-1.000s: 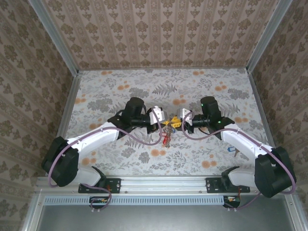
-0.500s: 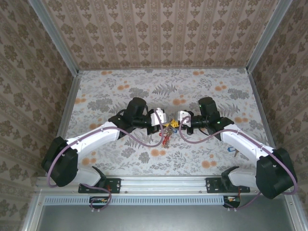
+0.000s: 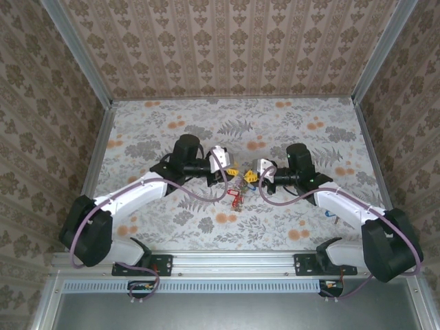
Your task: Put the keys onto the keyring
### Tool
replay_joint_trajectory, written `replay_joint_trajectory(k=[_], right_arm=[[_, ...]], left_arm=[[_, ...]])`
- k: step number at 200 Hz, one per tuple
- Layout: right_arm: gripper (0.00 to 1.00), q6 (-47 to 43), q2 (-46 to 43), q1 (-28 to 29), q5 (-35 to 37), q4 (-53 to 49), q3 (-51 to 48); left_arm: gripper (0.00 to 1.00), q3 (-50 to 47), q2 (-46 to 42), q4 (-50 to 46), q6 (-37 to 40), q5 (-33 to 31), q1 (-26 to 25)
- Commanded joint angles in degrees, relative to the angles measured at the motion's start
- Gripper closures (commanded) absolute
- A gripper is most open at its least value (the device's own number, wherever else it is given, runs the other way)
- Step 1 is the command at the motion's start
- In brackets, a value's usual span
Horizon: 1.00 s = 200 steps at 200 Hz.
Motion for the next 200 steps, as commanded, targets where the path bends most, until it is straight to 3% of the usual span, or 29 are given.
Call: replay_joint_trajectory(k=[1, 55, 100, 160, 200], right_arm=[[1.0, 5.1, 0.8, -0.7, -5.0, 9.2, -1.1], [1.0, 8.3, 2.3, -1.5, -7.5, 12.3, -1.8], [1.0, 10.3, 2.9, -2.0, -8.5, 15.0, -2.7], [1.0, 10.3, 3.4, -2.1, -8.9, 14.7, -2.3], [1.0, 10.3, 3.6, -2.1, -9.0, 14.5, -2.0]], left_arm=[[0.74, -0.6, 1.2, 2.3, -3.1, 8.6, 1.8], [0.71, 1.7, 4.2, -1.7, -0.3, 12.1, 2.0], [0.68, 2.5, 5.5, -3.0, 1.5, 10.9, 1.4], [0.68, 4.1, 7.2, -1.2, 1.0, 10.9, 0.3], [0.73, 4.7, 7.9, -1.2, 1.0, 11.1, -0.4]])
